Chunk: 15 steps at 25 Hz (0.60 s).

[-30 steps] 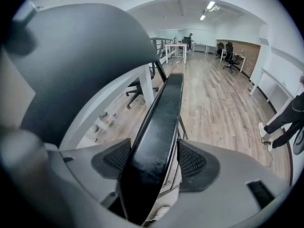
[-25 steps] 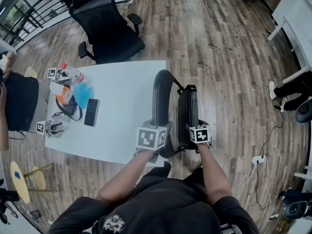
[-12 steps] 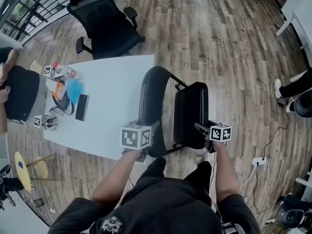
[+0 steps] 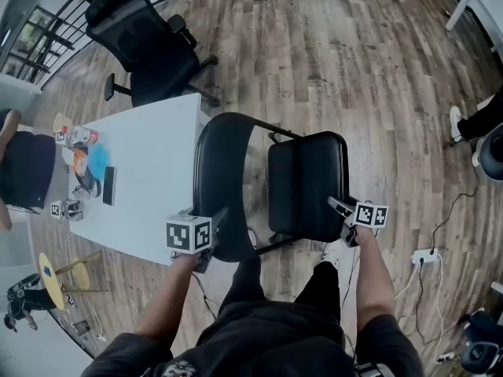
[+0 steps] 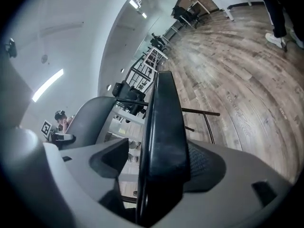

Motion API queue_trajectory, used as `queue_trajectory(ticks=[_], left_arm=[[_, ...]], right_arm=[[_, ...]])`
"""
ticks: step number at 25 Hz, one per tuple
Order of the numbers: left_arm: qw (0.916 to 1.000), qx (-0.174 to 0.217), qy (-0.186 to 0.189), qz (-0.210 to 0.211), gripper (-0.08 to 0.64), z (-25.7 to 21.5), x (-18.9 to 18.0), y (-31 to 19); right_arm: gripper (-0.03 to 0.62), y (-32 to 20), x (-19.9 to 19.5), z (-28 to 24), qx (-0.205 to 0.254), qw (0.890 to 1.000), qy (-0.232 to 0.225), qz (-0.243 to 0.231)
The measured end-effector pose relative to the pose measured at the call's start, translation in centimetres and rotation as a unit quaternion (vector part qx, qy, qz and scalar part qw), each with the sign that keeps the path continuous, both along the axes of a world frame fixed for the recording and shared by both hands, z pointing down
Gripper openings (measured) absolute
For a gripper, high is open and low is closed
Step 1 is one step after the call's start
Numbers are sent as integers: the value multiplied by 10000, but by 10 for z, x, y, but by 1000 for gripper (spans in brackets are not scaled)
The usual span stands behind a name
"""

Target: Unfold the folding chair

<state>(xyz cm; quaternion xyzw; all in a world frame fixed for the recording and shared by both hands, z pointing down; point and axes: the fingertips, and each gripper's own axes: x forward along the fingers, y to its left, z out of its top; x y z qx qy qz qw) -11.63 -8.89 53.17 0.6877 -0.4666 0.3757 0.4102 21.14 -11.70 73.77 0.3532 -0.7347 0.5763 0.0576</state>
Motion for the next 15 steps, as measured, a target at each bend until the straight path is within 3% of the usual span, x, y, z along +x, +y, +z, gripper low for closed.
queue_trajectory(ticks=[3,9,15], left_arm=[[9999,-13,-128,-62,187,8,31,0],[9997,-63,-217,-93,187,32,73,-2],[9997,-13,-163,-188,186,70,94,-6]], right_arm=[[333,-2,38,19,-49,9995,-297,-35],[333,0,101,74,-167,9988,-454,-24],[334,-5,151,150,-267,9993,-239,-138]])
